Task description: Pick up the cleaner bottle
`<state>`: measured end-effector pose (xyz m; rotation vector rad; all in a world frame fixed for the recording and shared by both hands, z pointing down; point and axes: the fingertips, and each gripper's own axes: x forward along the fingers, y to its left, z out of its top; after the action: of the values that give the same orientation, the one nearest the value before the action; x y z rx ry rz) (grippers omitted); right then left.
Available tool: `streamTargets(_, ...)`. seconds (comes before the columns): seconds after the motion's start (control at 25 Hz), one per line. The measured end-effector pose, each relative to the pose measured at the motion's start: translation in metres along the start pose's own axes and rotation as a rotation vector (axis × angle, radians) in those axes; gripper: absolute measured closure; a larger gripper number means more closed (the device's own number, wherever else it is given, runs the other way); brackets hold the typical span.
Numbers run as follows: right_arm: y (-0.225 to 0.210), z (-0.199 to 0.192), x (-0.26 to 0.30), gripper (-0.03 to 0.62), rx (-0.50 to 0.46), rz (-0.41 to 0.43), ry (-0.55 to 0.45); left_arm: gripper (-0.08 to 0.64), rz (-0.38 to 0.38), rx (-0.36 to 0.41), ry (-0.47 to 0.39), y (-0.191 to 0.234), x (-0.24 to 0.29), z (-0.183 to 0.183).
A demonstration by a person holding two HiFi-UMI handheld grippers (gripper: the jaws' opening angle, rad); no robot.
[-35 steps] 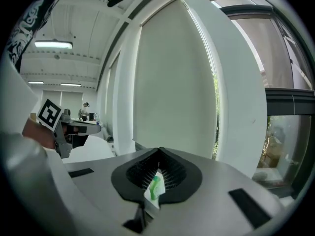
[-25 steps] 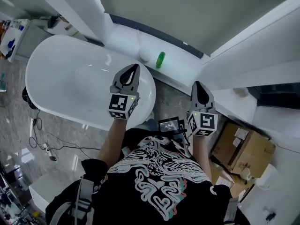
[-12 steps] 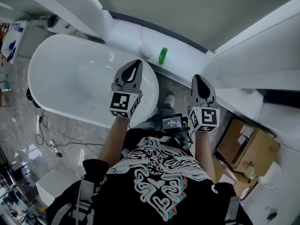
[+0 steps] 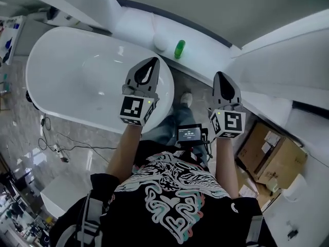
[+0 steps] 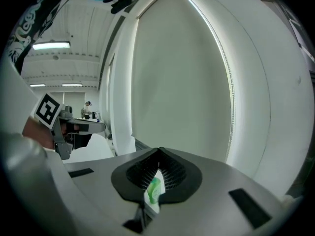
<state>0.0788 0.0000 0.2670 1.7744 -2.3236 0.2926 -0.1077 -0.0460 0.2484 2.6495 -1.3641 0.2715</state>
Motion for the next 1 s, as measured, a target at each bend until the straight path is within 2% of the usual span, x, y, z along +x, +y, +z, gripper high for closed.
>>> streamTargets(0.32, -0.005, -0.033, 0.02, 0.565, 0.015, 0.012, 0.011, 0.54, 0.015, 0.007, 0.049, 0.01, 0.017, -0.046)
streamTargets(0.64, -0.008, -0.055, 0.044, 0.565, -0.01, 0.02, 0.028, 0.54, 0.027, 0.043, 0.055, 0.024, 0.036, -0.065)
streamTargets(1.0, -0.008, -0.096, 0.07, 0.565, -0.005, 0.032, 0.063, 0.54, 0.028, 0.012, 0.086, 0.031, 0.059, -0.113)
